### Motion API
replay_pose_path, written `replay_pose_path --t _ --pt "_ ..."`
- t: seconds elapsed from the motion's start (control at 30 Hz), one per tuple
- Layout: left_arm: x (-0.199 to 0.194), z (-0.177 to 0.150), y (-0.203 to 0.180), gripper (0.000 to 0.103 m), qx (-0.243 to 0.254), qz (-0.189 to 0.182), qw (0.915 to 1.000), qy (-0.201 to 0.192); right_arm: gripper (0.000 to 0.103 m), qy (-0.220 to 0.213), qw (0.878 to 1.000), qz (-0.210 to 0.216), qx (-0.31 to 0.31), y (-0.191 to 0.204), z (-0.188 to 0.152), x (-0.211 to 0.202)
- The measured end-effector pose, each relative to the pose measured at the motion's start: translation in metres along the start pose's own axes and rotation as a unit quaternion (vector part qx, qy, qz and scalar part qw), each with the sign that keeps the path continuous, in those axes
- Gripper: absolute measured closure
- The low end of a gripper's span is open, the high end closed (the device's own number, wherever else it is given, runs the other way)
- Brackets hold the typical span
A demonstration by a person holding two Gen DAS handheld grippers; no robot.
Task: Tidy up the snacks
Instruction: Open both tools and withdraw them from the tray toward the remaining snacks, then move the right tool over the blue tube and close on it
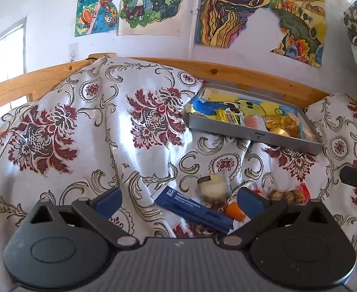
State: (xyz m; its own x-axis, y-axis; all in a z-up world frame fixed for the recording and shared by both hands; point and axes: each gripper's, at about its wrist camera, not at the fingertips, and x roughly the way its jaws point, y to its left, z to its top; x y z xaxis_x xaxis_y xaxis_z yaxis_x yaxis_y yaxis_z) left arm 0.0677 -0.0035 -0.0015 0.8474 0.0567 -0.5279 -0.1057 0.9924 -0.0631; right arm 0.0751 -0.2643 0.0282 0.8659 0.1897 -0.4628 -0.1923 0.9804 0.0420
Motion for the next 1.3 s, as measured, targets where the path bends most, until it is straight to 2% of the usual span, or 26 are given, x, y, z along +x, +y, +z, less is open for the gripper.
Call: replay_pose_path --t 0.23,0.57,0.9,1.17,1.3 --pt "0.003 -0.007 0.01 0.0 0.006 0.0 0.9999 0.011 0.001 0.021 0.999 0.014 -0.039 0.018 -0.005 0.001" --pt "0.017 -0.018 0.024 0.0 0.037 -0.001 0.9973 0.063 0.001 0.062 0.992 0.033 -0.106 0.043 -0.014 0.009" --pt "0.036 -0.013 0.025 0.0 0.09 -0.036 0.9919 0.082 0.001 0.11 0.982 0.035 -0.148 0.059 -0.022 0.027" --pt "0.052 -0.012 0.028 0.0 0.084 -0.045 0.9904 0.1 0.001 0.132 0.979 0.047 -0.151 0.062 -0.024 0.043" --pt "0.06 -0.008 0.033 0.0 0.07 -0.043 0.991 0.105 0.001 0.158 0.973 0.08 -0.15 0.066 -0.027 0.06"
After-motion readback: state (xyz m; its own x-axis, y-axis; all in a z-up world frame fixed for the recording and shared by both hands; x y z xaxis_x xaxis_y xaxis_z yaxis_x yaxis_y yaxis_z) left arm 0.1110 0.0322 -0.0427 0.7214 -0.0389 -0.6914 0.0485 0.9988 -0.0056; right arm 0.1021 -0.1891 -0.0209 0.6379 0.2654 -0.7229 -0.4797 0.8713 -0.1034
